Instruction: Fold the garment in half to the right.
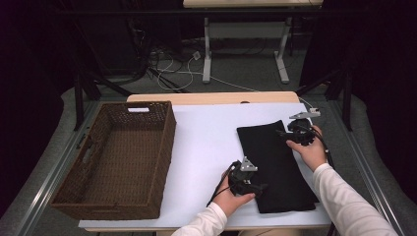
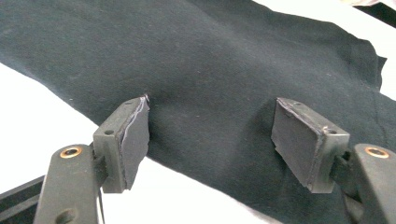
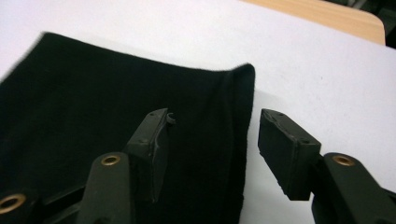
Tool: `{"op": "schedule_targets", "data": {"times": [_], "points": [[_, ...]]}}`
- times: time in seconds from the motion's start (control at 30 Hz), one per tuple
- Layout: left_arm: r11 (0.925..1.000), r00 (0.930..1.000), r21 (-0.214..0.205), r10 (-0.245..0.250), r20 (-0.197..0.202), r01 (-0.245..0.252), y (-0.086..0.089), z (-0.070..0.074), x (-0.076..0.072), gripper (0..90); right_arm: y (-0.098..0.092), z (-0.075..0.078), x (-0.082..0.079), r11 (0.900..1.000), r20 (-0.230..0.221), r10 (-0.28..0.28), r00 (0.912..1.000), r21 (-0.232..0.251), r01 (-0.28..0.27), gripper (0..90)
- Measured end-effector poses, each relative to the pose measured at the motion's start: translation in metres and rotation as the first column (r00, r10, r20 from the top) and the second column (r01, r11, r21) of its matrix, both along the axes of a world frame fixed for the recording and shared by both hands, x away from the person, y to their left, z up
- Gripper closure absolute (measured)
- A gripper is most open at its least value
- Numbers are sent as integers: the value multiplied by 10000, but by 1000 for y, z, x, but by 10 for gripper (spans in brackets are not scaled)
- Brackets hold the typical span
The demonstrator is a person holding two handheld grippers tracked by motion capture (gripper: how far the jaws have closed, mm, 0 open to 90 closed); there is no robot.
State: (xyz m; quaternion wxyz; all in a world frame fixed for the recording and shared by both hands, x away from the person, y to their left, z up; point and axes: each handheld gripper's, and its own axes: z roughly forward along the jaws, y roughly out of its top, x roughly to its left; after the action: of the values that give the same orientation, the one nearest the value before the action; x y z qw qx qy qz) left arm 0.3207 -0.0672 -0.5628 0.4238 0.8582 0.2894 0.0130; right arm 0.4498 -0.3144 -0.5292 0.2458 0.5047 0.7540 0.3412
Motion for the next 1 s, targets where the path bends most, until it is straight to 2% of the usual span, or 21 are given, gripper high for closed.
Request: {"op": "schedule_targets", "data": {"times": [0.07, 0.1, 0.13, 0.17, 0.2, 0.3, 0.33, 0.37, 0.43, 0.53, 0.57, 0.73, 0.9, 1.0], "points": [[10000, 9999, -35, -30, -118, 30, 0, 1, -2, 278, -1, -4, 3, 9999, -109, -110, 9999, 27, 110, 416], [9999, 9999, 90, -109, -117, 110, 0, 0, -2, 274, -2, -5, 4, 9998, -139, -191, 9997, 51, 192, 408], [10000, 9998, -52, 31, -215, -32, -1, 0, -4, 266, -2, -7, 6, 9995, -177, -285, 9994, 147, 288, 398], [9999, 9999, 148, -72, -104, 73, -1, 1, -4, 265, -2, -8, 7, 9994, -222, -282, 9994, 206, 286, 396], [9999, 9999, 130, -36, -100, 37, -2, 1, -5, 263, -3, -9, 8, 9994, -214, -260, 9994, 205, 264, 396], [9994, 9996, 296, 168, -247, -161, -1, 4, -7, 264, -1, -11, 10, 9994, -247, -301, 9992, 172, 305, 396], [9987, 9996, 476, 168, -221, -157, 1, 4, -8, 266, -1, -11, 9, 9994, -285, -315, 9991, 147, 320, 396], [9987, 9990, 416, 292, -325, -278, 1, 4, -9, 265, -1, -11, 10, 9995, -220, -258, 9994, 153, 261, 396], [9992, 9985, 328, 223, -506, -207, 3, 2, -11, 263, -1, -10, 9, 9995, -177, -248, 9995, 178, 251, 396], [9996, 9987, 272, 69, -509, -55, 3, 2, -12, 256, 0, -9, 8, 9995, -121, -187, 9998, 248, 190, 395], [9995, 9984, 259, 182, -540, -168, 2, 2, -12, 252, 0, -8, 8, 9996, -141, -190, 9997, 224, 193, 395], [9992, 9995, 356, 171, -278, -161, -2, 1, -12, 245, 1, -8, 8, 9996, -116, -90, 9999, 249, 93, 395], [9995, 9977, 101, 314, -605, -309, -3, 1, -10, 248, 5, -9, 8, 9998, -162, 24, 9999, 206, -20, 395], [9989, 9989, 389, 265, -395, -249, -7, 2, -12, 253, 5, -11, 10, 9999, -175, -69, 9998, 139, 71, 395]]}}
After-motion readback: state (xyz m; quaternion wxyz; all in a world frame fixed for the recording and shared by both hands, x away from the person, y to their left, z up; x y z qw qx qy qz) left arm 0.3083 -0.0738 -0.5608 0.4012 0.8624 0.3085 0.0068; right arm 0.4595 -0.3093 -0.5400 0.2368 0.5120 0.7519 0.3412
